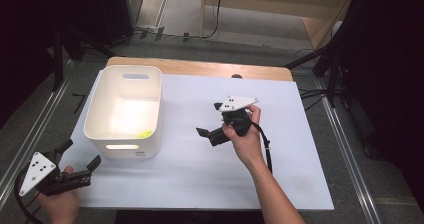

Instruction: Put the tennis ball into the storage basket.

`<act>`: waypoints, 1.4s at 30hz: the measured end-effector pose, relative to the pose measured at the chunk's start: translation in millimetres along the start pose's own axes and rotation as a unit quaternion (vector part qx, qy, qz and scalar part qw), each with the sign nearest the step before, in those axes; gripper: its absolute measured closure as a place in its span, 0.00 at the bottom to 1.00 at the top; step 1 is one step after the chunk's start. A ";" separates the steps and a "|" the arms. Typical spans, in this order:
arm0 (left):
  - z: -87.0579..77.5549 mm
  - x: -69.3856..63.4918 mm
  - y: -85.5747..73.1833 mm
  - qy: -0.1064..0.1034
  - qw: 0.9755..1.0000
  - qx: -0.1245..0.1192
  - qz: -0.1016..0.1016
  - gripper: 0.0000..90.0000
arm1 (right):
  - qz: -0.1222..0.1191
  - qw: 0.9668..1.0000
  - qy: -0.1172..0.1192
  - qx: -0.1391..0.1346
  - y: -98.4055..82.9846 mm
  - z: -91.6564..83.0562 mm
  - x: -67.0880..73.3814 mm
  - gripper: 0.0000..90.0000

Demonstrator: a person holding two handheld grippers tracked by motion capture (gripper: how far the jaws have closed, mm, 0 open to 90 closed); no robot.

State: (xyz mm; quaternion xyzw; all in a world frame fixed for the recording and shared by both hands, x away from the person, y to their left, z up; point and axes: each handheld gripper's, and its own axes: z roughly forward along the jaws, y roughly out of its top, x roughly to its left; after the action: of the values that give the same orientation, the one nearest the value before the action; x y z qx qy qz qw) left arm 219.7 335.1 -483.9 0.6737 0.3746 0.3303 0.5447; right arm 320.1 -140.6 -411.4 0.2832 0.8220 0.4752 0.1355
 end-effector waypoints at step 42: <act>1.4 -1.5 -0.1 0.003 1.000 0.003 0.004 0.00 | 0.060 0.997 -0.056 -0.005 -86.6 -46.8 -22.1 0.00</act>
State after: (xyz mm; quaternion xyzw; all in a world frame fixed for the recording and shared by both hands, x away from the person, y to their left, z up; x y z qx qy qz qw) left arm 220.2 333.2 -484.3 0.6761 0.3743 0.3335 0.5400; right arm 285.7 -220.3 -462.9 0.3574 0.7924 0.4698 0.1538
